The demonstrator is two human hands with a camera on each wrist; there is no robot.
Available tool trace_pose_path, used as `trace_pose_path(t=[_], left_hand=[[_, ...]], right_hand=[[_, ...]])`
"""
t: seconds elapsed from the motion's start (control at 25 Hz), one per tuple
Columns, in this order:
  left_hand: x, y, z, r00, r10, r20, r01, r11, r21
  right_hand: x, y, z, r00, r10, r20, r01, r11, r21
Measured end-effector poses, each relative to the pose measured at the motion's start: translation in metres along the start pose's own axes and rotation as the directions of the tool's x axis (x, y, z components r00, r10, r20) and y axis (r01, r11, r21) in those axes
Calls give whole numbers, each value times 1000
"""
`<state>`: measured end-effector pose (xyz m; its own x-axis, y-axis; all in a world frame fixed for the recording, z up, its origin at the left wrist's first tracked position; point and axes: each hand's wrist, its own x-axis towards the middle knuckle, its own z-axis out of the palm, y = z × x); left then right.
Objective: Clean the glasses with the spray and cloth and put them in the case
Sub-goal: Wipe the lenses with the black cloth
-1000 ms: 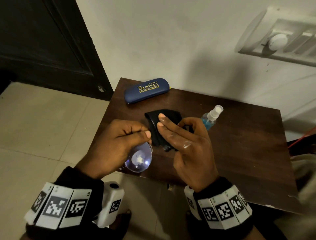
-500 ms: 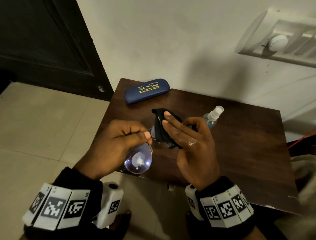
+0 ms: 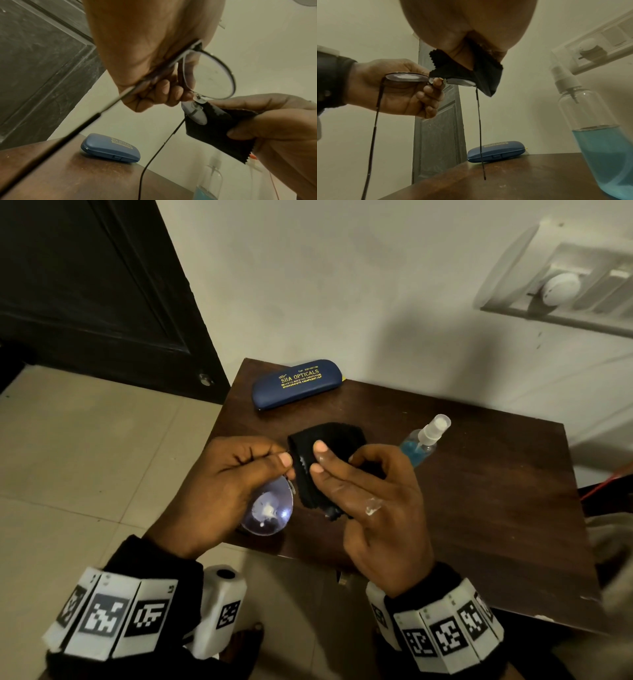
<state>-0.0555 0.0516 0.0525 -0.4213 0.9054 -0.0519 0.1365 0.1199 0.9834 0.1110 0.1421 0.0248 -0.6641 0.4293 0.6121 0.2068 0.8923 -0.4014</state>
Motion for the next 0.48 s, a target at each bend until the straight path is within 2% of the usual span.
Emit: trace_pose_path(t=[0.16,0.24,0.36,0.48], left_hand=[[2,0,-2,997,10,-79,-9,1000,7],[1,2,0,994,-11,-104,10,1000,-18],[1,3,2,997,-73,-25,71,994,-78],[1,-1,3,1000,-24,-21,24,1000,3]], right_hand=[[1,13,-1,993,114,-37,-116,991,-61],[0,14,-2,991,124,-46,-126,990,-57],[-2,3,1,999,36,-23,-38,998,-57],[0,7,1,995,102,-22,-103,993,-60]])
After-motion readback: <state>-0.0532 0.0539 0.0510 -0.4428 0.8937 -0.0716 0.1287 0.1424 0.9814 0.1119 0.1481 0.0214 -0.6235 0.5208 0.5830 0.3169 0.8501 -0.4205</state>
